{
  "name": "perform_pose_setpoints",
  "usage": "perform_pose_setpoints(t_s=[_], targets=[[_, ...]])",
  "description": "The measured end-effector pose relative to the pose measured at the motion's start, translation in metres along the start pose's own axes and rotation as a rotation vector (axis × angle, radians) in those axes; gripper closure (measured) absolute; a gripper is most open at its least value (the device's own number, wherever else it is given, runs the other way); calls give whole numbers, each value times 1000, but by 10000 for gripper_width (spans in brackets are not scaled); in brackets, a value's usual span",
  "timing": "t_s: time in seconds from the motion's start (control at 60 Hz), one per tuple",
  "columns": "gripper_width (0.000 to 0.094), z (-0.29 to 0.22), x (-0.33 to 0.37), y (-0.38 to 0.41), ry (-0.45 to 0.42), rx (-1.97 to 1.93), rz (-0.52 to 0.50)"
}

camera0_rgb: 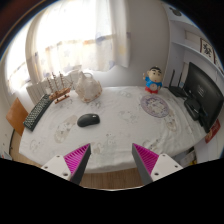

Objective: Arrange mouse

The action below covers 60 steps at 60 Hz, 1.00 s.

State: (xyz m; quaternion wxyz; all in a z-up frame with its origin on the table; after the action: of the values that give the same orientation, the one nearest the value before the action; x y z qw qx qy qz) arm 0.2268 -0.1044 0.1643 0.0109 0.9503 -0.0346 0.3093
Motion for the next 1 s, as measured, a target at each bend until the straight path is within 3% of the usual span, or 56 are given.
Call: perform_pose_setpoints(t_s=[0.133,0.283,0.667,1.0], targets=[[74,7,-11,90,-19,19,-56],[83,12,-38,159,-152,6,-130],[82,38,-194,166,-174,69,7],[77,0,-281,152,-175,16,22]])
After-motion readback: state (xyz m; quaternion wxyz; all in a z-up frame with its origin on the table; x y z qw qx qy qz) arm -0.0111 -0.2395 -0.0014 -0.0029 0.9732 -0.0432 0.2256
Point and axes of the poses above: the point between the fingertips, and its own axes, seen from behind it with the camera up: y to the left, z down, x backward, against the way the camera looks, the point moved 1 cm from there along x, backward, against the way the camera looks, and after that the axes turned 11 degrees about -y, right-handed, at the moved point
